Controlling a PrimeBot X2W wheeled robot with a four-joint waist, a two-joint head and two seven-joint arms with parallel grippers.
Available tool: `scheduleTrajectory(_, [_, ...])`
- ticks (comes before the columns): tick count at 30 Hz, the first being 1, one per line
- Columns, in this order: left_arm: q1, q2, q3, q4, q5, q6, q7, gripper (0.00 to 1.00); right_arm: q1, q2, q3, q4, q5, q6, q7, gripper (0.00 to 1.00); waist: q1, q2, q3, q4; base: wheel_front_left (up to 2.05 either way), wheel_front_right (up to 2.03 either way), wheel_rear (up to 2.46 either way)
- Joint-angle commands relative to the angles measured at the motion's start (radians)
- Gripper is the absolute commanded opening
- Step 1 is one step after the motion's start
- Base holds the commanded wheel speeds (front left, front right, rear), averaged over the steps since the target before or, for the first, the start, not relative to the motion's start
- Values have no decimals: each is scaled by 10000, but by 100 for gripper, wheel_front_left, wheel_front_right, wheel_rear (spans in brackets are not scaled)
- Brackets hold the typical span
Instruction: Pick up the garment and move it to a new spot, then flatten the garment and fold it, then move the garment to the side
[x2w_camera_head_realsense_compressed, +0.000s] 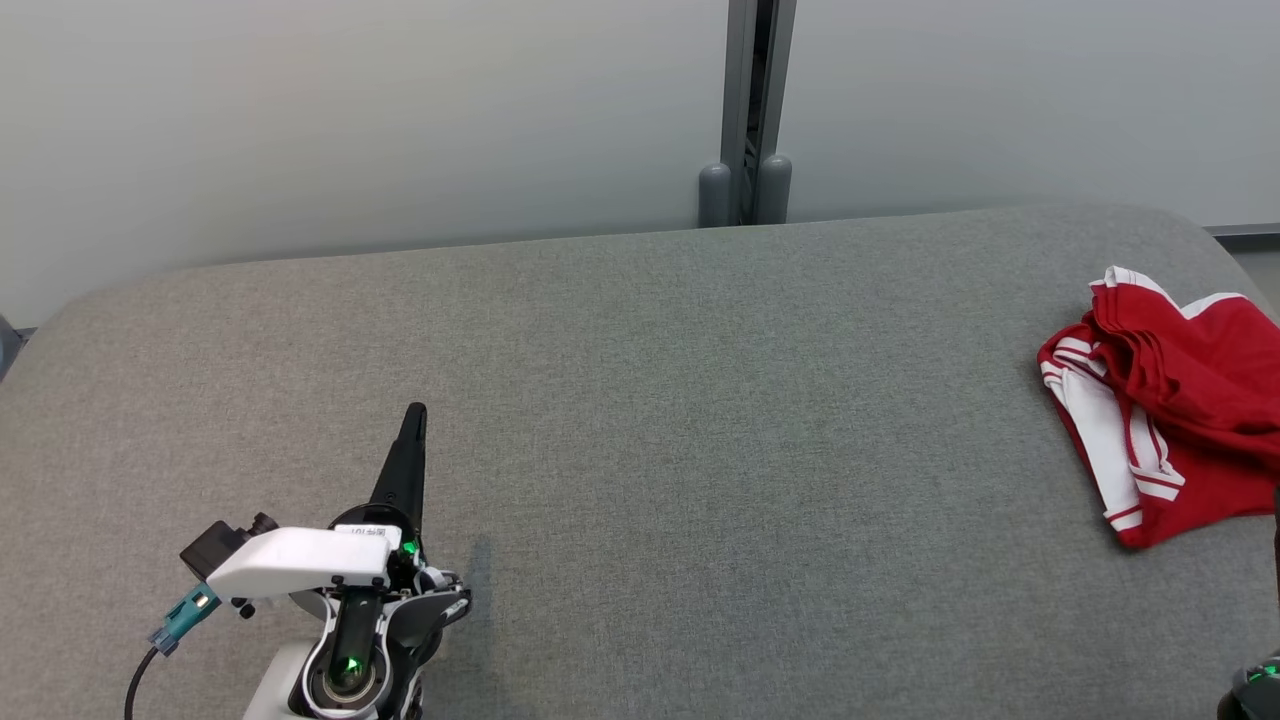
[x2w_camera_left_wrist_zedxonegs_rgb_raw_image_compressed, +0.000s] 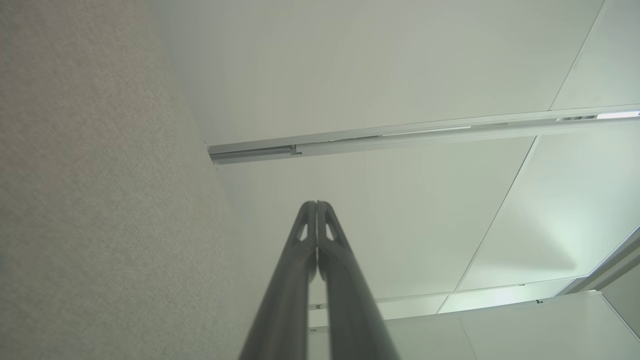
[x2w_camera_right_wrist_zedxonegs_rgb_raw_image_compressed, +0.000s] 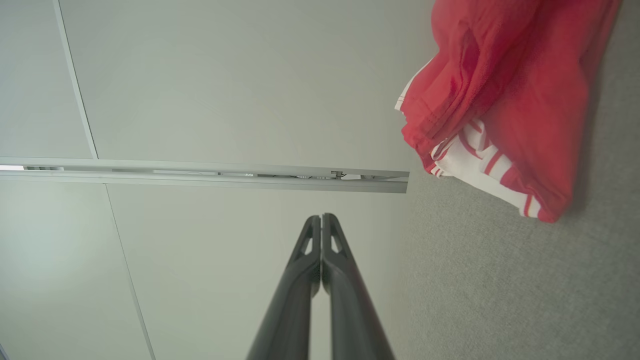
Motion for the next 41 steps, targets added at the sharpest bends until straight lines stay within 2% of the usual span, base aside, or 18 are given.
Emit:
scheduleTrajectory(1, [-173, 51, 8, 2, -21, -39, 25, 0, 3, -19, -28, -51, -4, -3, 24, 0, 0, 0, 0, 1, 0, 0, 0])
scheduleTrajectory(41, [-173, 51, 6, -4, -14, -39, 23, 0, -37, 48, -136, -43, -103, -3, 110, 0, 0, 0, 0, 1, 0, 0, 0])
